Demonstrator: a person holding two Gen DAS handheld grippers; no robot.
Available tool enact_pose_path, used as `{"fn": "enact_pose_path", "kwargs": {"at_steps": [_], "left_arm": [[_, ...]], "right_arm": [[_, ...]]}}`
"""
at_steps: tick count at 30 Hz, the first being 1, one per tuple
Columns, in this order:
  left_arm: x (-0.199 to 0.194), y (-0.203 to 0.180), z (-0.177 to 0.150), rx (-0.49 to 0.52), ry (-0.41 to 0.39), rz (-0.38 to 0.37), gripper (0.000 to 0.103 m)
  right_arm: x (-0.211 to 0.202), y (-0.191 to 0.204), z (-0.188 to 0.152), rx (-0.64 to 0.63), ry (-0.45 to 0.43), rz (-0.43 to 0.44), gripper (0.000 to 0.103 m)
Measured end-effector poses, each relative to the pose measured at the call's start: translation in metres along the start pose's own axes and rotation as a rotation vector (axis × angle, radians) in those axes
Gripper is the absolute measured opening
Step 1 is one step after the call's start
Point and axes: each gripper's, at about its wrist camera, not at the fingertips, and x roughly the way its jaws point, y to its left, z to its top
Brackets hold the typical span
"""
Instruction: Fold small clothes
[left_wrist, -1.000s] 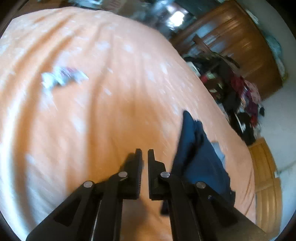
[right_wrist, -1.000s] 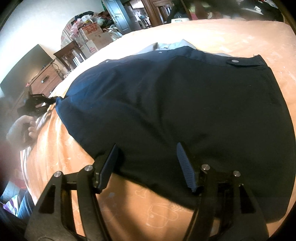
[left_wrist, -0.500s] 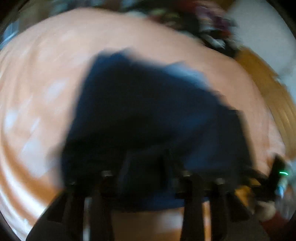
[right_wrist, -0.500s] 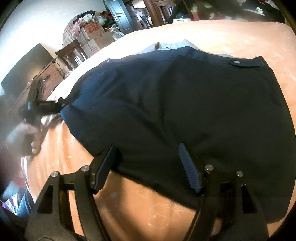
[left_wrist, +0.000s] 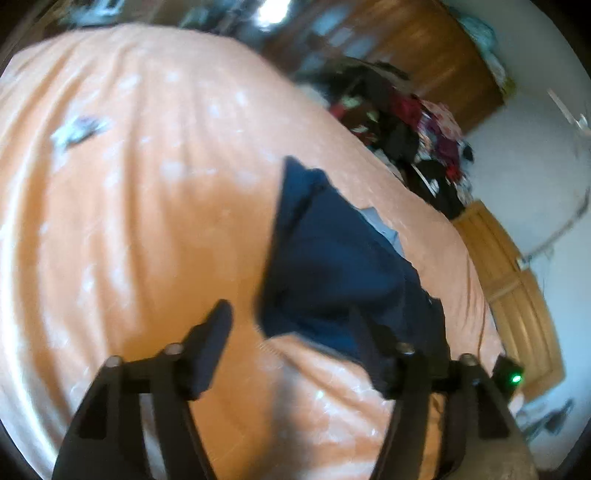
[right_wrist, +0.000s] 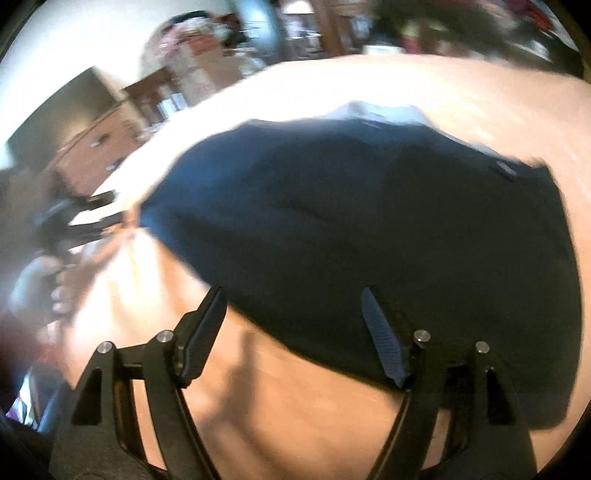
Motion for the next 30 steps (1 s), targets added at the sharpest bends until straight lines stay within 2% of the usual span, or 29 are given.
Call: {"fn": "enact_pose_path", "kwargs": {"at_steps": [2,4,7,11,13,17,19,21,22,23,26,28,30], "left_arm": [[0.005,0.004,0.010,-0.017,0.012,-0.030,0.070],[0.012,0.001,0.027,0.025,0.032,-0.045,0.069],[0.031,-0.016,0.051,0.085,0.091,-0.096,0.062],[0.065,-0.017,0.072,0.126,0.189,-0.090,0.061],[0.077,-0.015,0.076,0.127,0.222,-0.099,0.061],[0.081,-0.014,0.077,0.150,0.249,-0.127,0.061],[0.083,-0.015,0.075,0.159,0.258,-0.130,0.061],[0.083,-0.013,0.070,0.166,0.269,-0.130,0.061],[0.084,-0.012,0.069,0.166,0.272,-0.130,0.061],[0.087,-0.013,0.070,0.165,0.273,-0.129,0.061],[0.075,-0.015,0.073,0.172,0.235,-0.092,0.058],[0.044,-0.025,0.075,0.215,0.165,-0.088,0.058],[0.019,-0.032,0.072,0.228,0.135,-0.113,0.058]], "right_arm": [[0.012,0.026,0.016,-0.051,0.015,0.060,0.074],[0.032,0.045,0.030,-0.091,0.031,0.073,0.074],[0.064,0.072,0.046,-0.193,0.061,0.040,0.074],[0.094,0.114,0.052,-0.398,0.092,-0.009,0.074],[0.104,0.124,0.051,-0.464,0.100,-0.040,0.074],[0.124,0.148,0.042,-0.573,0.129,-0.039,0.073],[0.133,0.157,0.036,-0.629,0.128,-0.082,0.073],[0.140,0.166,0.031,-0.668,0.118,-0.126,0.065],[0.140,0.170,0.030,-0.680,0.114,-0.140,0.042],[0.140,0.174,0.031,-0.681,0.124,-0.152,0.026],[0.118,0.173,0.040,-0.642,0.108,-0.121,0.008],[0.099,0.170,0.043,-0.607,0.088,-0.099,0.006],[0.091,0.173,0.044,-0.610,0.076,-0.097,0.006]]}}
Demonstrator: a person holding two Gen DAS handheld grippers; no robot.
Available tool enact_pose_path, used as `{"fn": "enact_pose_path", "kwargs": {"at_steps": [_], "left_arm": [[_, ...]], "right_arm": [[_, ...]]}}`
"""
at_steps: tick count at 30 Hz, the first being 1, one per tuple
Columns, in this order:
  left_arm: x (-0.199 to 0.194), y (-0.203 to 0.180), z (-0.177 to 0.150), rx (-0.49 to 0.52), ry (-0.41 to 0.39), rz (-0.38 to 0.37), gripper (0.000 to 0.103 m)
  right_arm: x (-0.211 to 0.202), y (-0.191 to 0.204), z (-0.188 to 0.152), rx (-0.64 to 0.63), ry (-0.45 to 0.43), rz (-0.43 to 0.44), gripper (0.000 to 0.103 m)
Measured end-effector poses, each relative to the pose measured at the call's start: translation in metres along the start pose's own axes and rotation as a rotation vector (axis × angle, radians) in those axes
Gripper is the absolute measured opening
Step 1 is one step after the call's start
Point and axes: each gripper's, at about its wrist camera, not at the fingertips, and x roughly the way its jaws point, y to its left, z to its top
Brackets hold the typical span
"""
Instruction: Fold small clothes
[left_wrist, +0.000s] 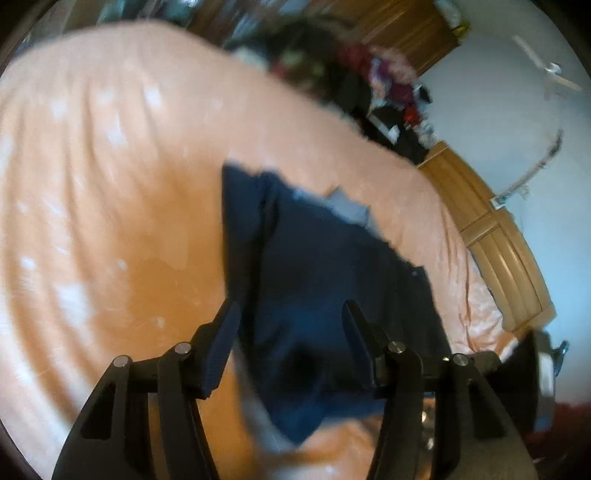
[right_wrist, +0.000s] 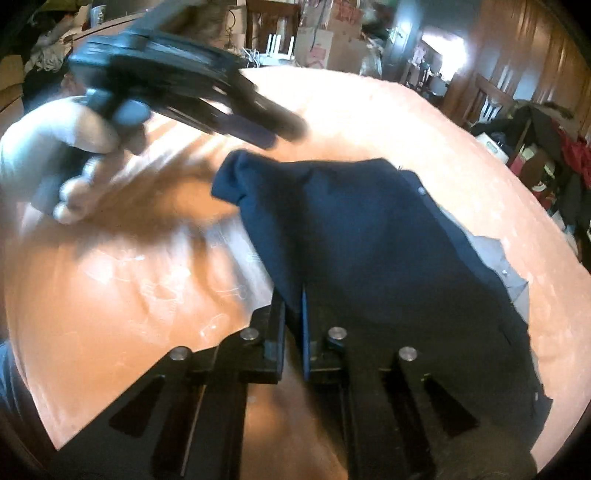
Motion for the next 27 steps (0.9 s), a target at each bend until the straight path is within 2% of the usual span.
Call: {"fn": "enact_pose_path", "kwargs": {"at_steps": [4,5,7,10,13,15,19,20,21,22,23,24,27], "left_arm": [[-0.045,-0.022,-0.027,-0.031,-0.087,-0.052,0.060],[-0.056,-0.024,-0.039,-0.081,-0.125,-0.092,0.066],[-0.065,-0.024,-0.061,-0.178,-0.166,-0.155,0.069],[-0.049,-0.033,-0.084,-0.224,-0.141,-0.180,0.070],[-0.018,-0.042,-0.086,-0.268,-0.079,-0.194,0.071],[-0.002,-0.050,-0.078,-0.264,-0.088,-0.220,0.071],[0.024,-0.032,-0.064,-0.381,-0.111,-0.145,0.064],[0.029,-0.025,-0.061,-0.402,-0.114,-0.136,0.055],[0.031,-0.017,-0.059,-0.423,-0.117,-0.120,0.041],[0.030,-0.009,-0.058,-0.447,-0.127,-0.099,0.034],[0.024,0.004,-0.057,-0.470,-0.150,-0.072,0.029],[0.015,0.019,-0.055,-0.484,-0.177,-0.033,0.029],[-0.037,0.067,-0.057,-0.592,-0.339,0.062,0.025]], "right_arm": [[0.000,-0.003,0.003,0.032,-0.009,0.011,0.006],[0.002,-0.003,0.007,0.031,-0.009,0.007,0.006],[0.004,0.000,0.010,0.039,-0.013,0.001,0.006],[0.002,-0.003,0.013,0.046,-0.018,-0.005,0.006],[-0.001,-0.004,0.015,0.043,-0.021,-0.015,0.006],[-0.005,-0.004,0.014,0.047,-0.024,-0.015,0.006],[-0.002,-0.001,0.013,0.042,-0.014,0.001,0.006],[-0.001,0.001,0.012,0.044,-0.014,0.006,0.006],[0.000,0.001,0.011,0.048,-0.014,0.012,0.006],[0.001,0.001,0.009,0.052,-0.012,0.019,0.005],[0.002,0.001,0.008,0.055,-0.011,0.025,0.005],[0.003,0.002,0.006,0.055,-0.008,0.028,0.005],[0.006,0.004,0.003,0.055,-0.004,0.035,0.005]]}}
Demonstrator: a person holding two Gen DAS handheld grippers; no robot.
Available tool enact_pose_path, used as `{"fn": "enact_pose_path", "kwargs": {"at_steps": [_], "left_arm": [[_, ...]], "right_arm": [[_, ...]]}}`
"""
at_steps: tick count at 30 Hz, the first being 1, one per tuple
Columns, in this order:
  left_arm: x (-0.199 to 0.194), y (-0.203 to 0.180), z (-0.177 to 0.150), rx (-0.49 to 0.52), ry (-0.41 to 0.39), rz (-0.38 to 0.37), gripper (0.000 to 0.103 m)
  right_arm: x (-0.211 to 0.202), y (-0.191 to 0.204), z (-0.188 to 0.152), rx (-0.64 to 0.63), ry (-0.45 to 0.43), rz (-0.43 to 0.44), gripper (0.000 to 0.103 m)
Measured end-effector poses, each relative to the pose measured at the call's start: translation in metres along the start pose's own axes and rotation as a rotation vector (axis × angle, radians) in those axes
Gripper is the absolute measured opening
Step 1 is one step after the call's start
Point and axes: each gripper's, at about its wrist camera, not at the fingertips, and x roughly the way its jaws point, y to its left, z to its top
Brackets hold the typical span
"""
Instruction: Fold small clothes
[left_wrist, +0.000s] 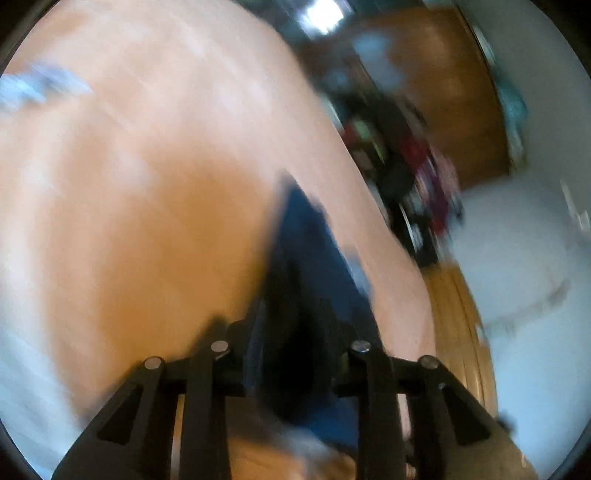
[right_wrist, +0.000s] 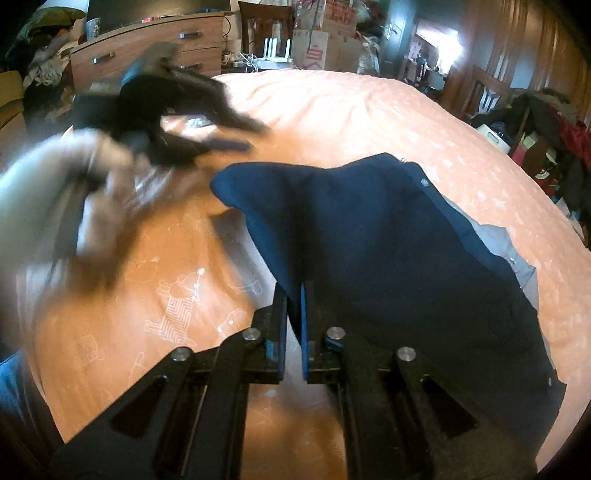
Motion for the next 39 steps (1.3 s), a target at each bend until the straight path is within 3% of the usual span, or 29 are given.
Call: {"fn": "enact_pose_path", "kwargs": {"at_steps": [1,3,5,7,10,12,14,16,18,21,25,27,29,33,39], "left_arm": [[-0.017,0.009,0.015,-0.012,-0.051,0.007,0.025],[-0.034,0.004,0.023,0.046,-0.078,0.038,0.025],[-0.042,-0.014,0.017,0.157,-0.045,0.064,0.031],[-0.042,-0.032,0.002,0.244,-0.007,0.070,0.042],[-0.027,-0.058,-0.028,0.366,0.071,0.040,0.049],[-0.005,-0.082,-0.054,0.488,0.152,0.057,0.054],[0.021,-0.101,-0.081,0.613,0.222,0.097,0.056],[0.044,-0.114,-0.109,0.759,0.251,0.190,0.058],[0.066,-0.117,-0.133,0.843,0.283,0.297,0.060],[0.075,-0.109,-0.154,0.879,0.273,0.385,0.063],[0.070,-0.102,-0.161,0.869,0.231,0.404,0.067],[0.067,-0.101,-0.167,0.893,0.209,0.413,0.071],[0.064,-0.096,-0.168,0.893,0.197,0.387,0.075],[0.062,-0.089,-0.160,0.857,0.183,0.338,0.079],[0.058,-0.092,-0.166,0.893,0.134,0.369,0.085]], "right_arm": [[0.001,0.000,0.000,0.003,0.002,0.008,0.006],[0.004,0.000,0.000,0.000,0.003,0.037,0.011],[0.006,0.004,-0.001,0.009,0.008,0.122,0.026],[0.006,0.017,-0.002,-0.027,0.005,0.123,0.042],[-0.009,0.030,-0.002,-0.042,-0.033,0.132,0.044],[-0.022,0.026,-0.005,-0.013,-0.062,0.107,0.050],[-0.036,0.011,-0.014,0.049,-0.086,0.060,0.064],[-0.048,-0.009,-0.031,0.123,-0.086,-0.012,0.077],[-0.063,-0.035,-0.062,0.225,-0.061,-0.104,0.081],[-0.081,-0.056,-0.106,0.330,-0.012,-0.197,0.081],[-0.099,-0.074,-0.171,0.469,0.082,-0.256,0.082],[-0.102,-0.082,-0.195,0.569,0.071,-0.243,0.090],[-0.095,-0.088,-0.209,0.659,0.042,-0.231,0.103],[-0.082,-0.097,-0.213,0.683,-0.003,-0.200,0.103],[-0.091,-0.094,-0.224,0.698,-0.038,-0.161,0.103]]}}
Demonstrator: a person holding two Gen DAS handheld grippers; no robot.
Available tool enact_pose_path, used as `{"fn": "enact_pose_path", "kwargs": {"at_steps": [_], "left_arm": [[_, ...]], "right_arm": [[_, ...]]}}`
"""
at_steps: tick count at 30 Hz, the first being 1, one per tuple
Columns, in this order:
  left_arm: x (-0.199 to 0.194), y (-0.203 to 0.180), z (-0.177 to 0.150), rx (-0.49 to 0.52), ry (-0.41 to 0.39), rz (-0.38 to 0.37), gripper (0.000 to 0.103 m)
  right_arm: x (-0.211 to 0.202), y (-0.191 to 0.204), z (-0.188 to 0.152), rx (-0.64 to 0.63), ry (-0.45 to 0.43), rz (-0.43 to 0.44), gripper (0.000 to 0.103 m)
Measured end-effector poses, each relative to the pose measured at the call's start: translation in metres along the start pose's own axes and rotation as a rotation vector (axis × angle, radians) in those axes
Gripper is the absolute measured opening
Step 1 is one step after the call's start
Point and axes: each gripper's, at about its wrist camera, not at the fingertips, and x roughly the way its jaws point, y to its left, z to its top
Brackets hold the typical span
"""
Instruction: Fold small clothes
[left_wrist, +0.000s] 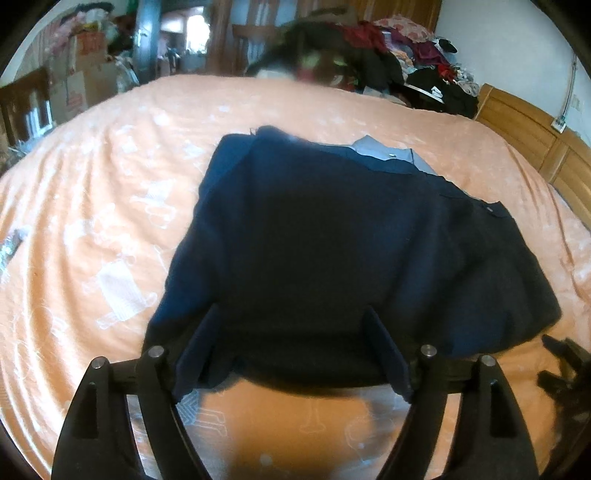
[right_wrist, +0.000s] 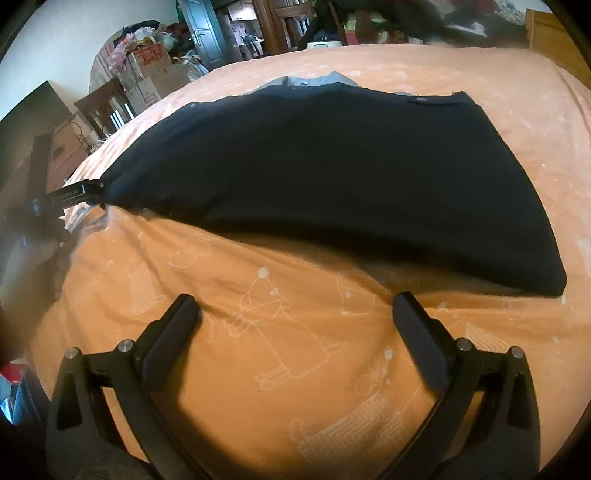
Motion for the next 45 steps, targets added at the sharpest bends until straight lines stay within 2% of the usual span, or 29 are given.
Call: {"fn": "enact_pose_path", "kwargs": {"at_steps": [9,45], "left_arm": [[0.0028,-0.0037,0.0018,0.012,-0.015,0.040,0.090],[0.0046,-0.0099,0.0003,0.031,-0.020,0.084,0.092]], "right_arm": [[0.0020,-0.0055,-0.0023,0.003,-0.005,0.010,0.103],[0.0019,-0.0045,-0.0022,0.004,-0.005,0.011,0.103]]}}
